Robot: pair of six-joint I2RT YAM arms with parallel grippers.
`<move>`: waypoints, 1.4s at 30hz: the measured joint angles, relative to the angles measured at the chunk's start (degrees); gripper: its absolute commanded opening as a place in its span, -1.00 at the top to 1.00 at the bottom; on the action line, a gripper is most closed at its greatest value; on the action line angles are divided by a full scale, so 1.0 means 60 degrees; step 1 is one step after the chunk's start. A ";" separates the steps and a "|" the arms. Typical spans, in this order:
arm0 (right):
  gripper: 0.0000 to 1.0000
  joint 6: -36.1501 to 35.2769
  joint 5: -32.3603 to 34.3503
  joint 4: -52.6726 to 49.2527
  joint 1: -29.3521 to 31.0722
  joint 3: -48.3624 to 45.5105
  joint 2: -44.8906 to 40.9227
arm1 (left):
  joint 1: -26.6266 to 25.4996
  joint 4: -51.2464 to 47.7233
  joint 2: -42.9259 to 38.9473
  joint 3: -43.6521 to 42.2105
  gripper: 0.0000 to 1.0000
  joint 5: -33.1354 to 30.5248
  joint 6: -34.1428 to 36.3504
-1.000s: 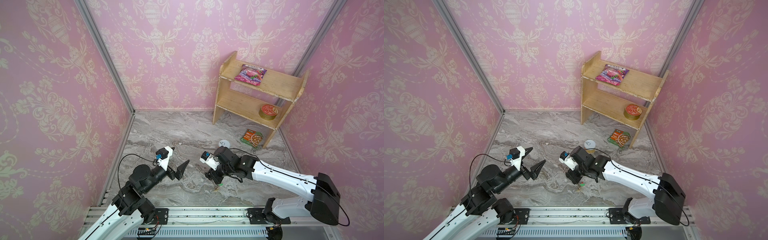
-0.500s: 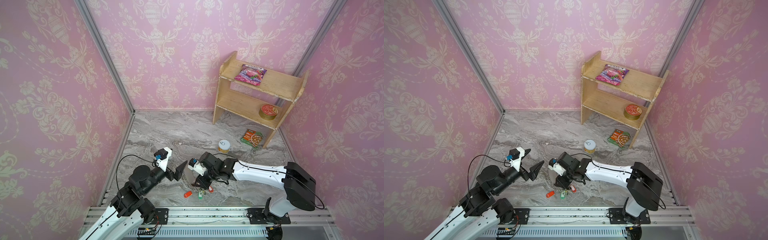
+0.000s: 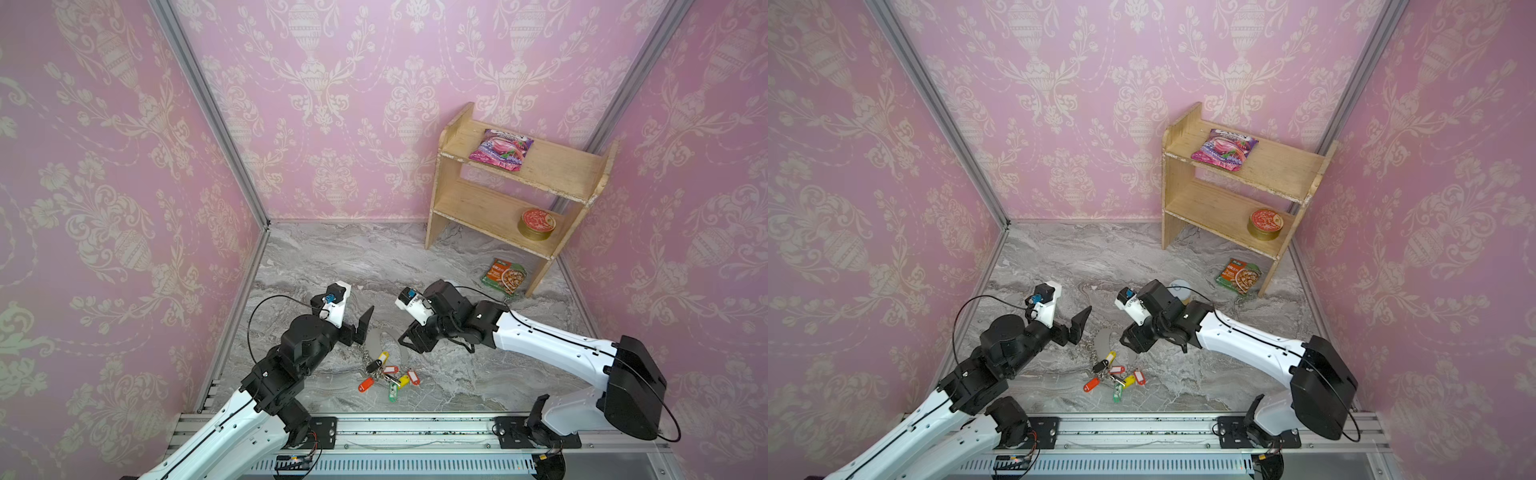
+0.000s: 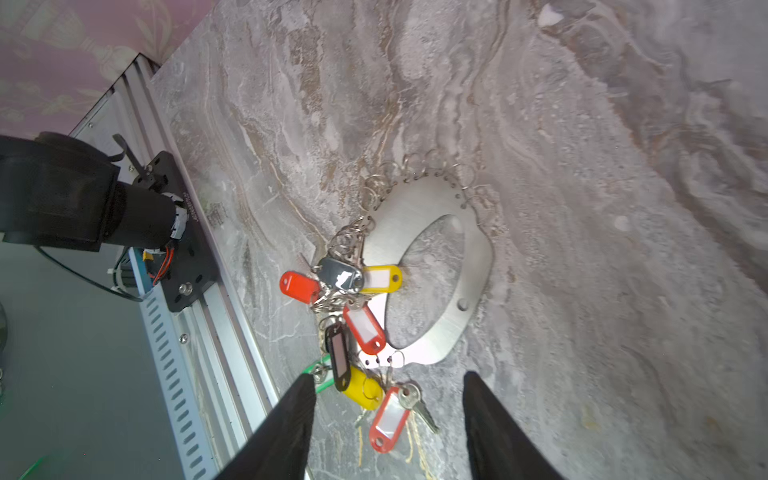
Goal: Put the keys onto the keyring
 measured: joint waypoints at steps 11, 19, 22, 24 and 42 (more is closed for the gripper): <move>-0.96 -0.0820 0.0590 0.1104 -0.3752 -0.1035 -0.0838 | 0.1960 0.2718 0.2922 -0.0481 -0.99 -0.0189 0.0015; -0.99 -0.1049 0.2186 0.2820 -0.5530 -0.2408 -0.1577 | 0.3370 0.4790 0.4546 -0.0820 -0.99 -0.0160 0.0280; -0.99 -0.1158 0.2943 0.3745 -0.6040 -0.3024 -0.1494 | 0.3876 0.5552 0.4925 -0.1202 -0.99 -0.0164 0.0375; -0.99 -0.1217 0.3253 0.4360 -0.6320 -0.3421 -0.1260 | 0.4105 0.5890 0.5136 -0.1395 -0.99 -0.0168 0.0557; -0.98 -0.1716 0.3391 0.9817 -0.6583 -0.5763 0.0113 | 0.5344 0.9876 0.6994 -0.2605 -0.99 0.0084 0.1708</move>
